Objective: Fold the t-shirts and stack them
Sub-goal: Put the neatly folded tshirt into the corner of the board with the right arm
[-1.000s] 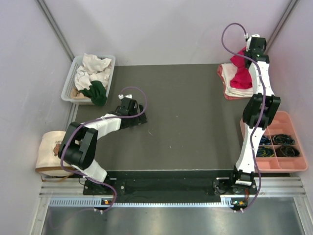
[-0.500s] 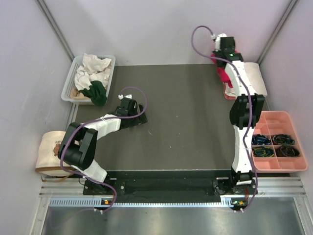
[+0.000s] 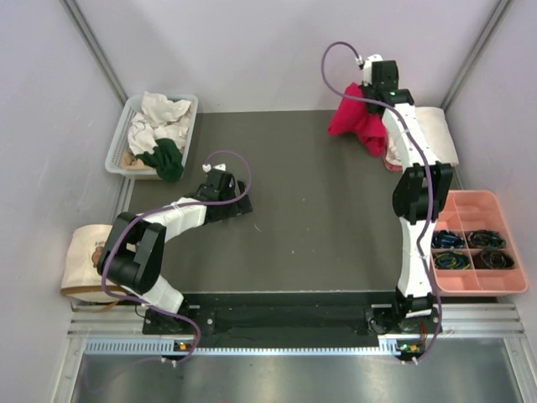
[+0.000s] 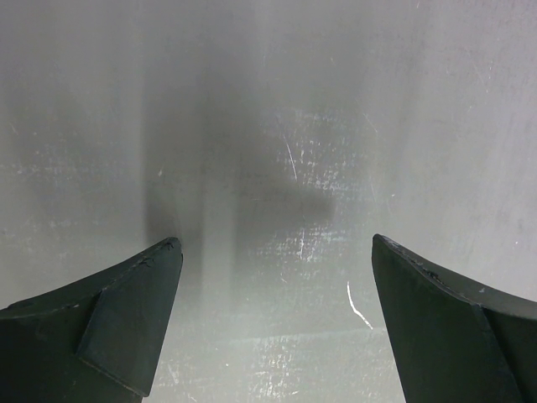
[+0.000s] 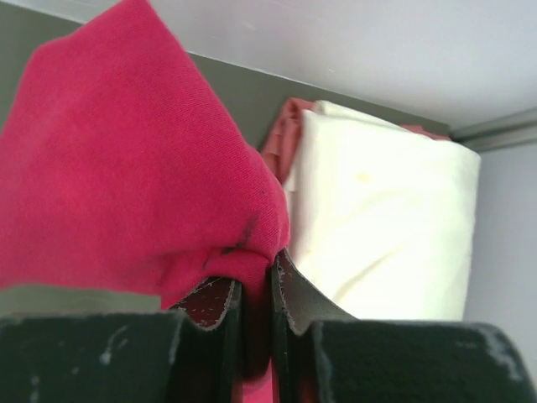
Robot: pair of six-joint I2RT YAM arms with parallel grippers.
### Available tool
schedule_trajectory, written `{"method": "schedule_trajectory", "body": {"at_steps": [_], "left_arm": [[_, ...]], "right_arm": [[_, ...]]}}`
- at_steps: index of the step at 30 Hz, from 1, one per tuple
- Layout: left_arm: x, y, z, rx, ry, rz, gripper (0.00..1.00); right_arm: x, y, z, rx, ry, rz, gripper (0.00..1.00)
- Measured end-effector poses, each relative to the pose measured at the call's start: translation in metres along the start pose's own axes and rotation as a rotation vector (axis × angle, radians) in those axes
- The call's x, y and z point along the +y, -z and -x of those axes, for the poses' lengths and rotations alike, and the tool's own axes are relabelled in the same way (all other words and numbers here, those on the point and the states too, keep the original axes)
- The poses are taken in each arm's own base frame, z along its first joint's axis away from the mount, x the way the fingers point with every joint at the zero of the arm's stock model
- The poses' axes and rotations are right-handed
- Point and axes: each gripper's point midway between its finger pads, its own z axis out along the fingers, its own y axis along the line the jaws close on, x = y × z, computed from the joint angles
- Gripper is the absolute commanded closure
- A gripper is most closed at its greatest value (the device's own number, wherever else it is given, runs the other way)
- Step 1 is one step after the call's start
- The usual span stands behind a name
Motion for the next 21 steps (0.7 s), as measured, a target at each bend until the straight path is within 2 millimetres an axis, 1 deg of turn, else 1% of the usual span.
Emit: {"method": "schedule_trajectory", "body": {"at_steps": [6, 12, 15, 21], "left_arm": [[0.0, 0.0, 0.0, 0.002, 0.001, -0.001, 0.01], [-0.003, -0.003, 0.002, -0.004, 0.002, -0.007, 0.01], [-0.004, -0.004, 0.003, -0.005, 0.002, -0.01, 0.01], [-0.006, -0.006, 0.005, -0.006, 0.003, -0.014, 0.01]], "right_arm": [[-0.049, -0.007, -0.02, 0.036, -0.047, -0.069, 1.0], [-0.085, -0.012, -0.04, 0.068, -0.094, -0.118, 1.0], [-0.096, -0.017, -0.051, 0.087, -0.11, -0.133, 1.0], [-0.116, -0.034, -0.083, 0.146, -0.144, -0.158, 1.0]]}}
